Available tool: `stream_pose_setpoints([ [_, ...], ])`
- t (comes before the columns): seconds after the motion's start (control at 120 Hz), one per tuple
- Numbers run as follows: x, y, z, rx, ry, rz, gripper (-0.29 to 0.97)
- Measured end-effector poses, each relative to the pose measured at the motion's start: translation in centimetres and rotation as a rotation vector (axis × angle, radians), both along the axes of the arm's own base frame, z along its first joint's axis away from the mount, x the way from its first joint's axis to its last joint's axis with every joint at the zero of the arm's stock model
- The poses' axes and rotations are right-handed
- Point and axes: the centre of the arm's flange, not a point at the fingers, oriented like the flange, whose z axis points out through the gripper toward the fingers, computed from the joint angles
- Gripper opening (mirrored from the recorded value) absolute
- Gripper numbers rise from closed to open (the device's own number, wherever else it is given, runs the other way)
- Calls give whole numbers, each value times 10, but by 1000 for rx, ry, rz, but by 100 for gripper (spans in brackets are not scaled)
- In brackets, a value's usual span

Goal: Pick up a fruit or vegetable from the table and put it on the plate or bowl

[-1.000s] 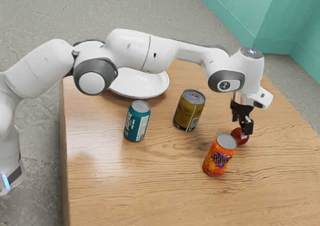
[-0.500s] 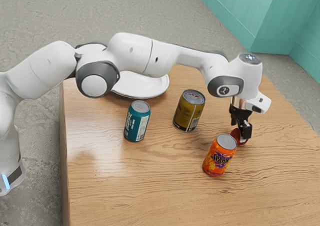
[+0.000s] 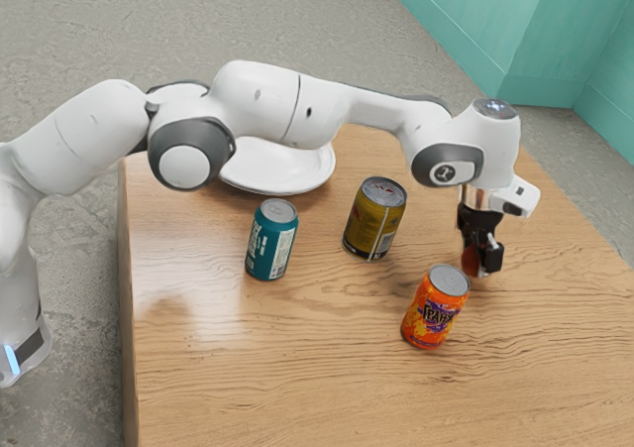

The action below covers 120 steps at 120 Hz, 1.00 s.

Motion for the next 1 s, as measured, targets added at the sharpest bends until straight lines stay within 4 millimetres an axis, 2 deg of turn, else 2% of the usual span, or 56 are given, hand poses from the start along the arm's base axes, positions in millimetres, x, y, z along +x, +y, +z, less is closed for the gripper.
stream_pose_setpoints([
  [0.083,-8,-1,36,-2,-37,3,26],
  [0.15,-23,4,84,-1,-79,12,26],
  [0.208,-43,20,131,2,-116,34,27],
  [0.308,-77,64,199,18,-159,101,27],
  [0.367,-105,98,225,34,-149,162,27],
  [0.433,-136,141,242,47,-120,237,27],
  [0.533,-178,192,249,47,-59,327,28],
  [0.633,-216,224,235,32,17,383,27],
  [0.725,-243,252,223,17,65,431,27],
  [0.8,-252,266,215,11,95,454,27],
  [1.0,-250,287,188,23,166,487,27],
])
